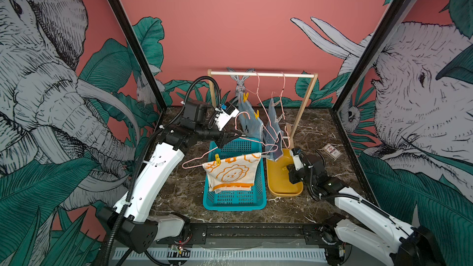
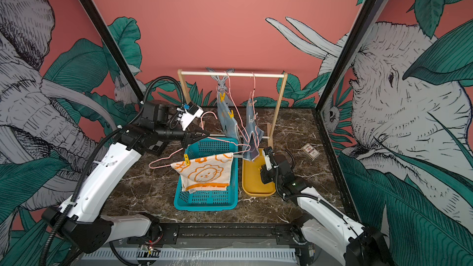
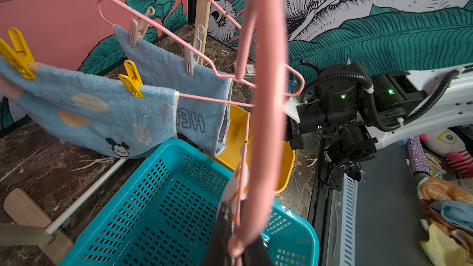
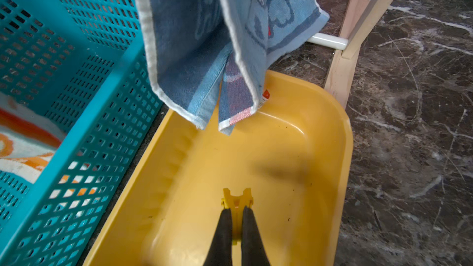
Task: Remove the clothespins securing towels to the hanger
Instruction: Place the clothespin in the storage box.
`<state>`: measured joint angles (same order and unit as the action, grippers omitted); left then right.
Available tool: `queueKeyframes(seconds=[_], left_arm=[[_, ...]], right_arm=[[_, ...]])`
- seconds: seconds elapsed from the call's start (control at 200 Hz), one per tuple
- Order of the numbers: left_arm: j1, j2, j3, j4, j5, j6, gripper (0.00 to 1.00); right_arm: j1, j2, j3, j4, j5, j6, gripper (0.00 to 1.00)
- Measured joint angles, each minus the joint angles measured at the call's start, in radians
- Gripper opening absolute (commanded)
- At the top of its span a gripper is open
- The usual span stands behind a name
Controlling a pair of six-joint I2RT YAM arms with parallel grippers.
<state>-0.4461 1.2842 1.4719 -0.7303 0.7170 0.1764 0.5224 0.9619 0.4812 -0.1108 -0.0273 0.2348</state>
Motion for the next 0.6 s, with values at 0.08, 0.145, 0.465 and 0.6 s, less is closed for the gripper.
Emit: queueKeyframes(seconds=[0.08,0.145,0.465,0.6], left_arm=[[0.000,0.000,0.000,0.000,0.000,0.000,0.00],[0.000,0.000,0.000,0.000,0.000,0.000,0.00],[0.000,-0.002,-0.001,0.000,0.000,0.000,0.00],[0.000,-0.003,-0.001,0.000,0.000,0.000,0.00]], right_arm=[[-0.013,0.047,0.000,0.043,-0.017,0.010,0.04],[-0.024,0.087,0.000,0.072,-0.030,0.017,0.04],[-0.092,0.247,0.042,0.130,-0.067,0.016,0.09],[-0.113,0.284,0.072,0.151,-0.079,0.008,0.16]])
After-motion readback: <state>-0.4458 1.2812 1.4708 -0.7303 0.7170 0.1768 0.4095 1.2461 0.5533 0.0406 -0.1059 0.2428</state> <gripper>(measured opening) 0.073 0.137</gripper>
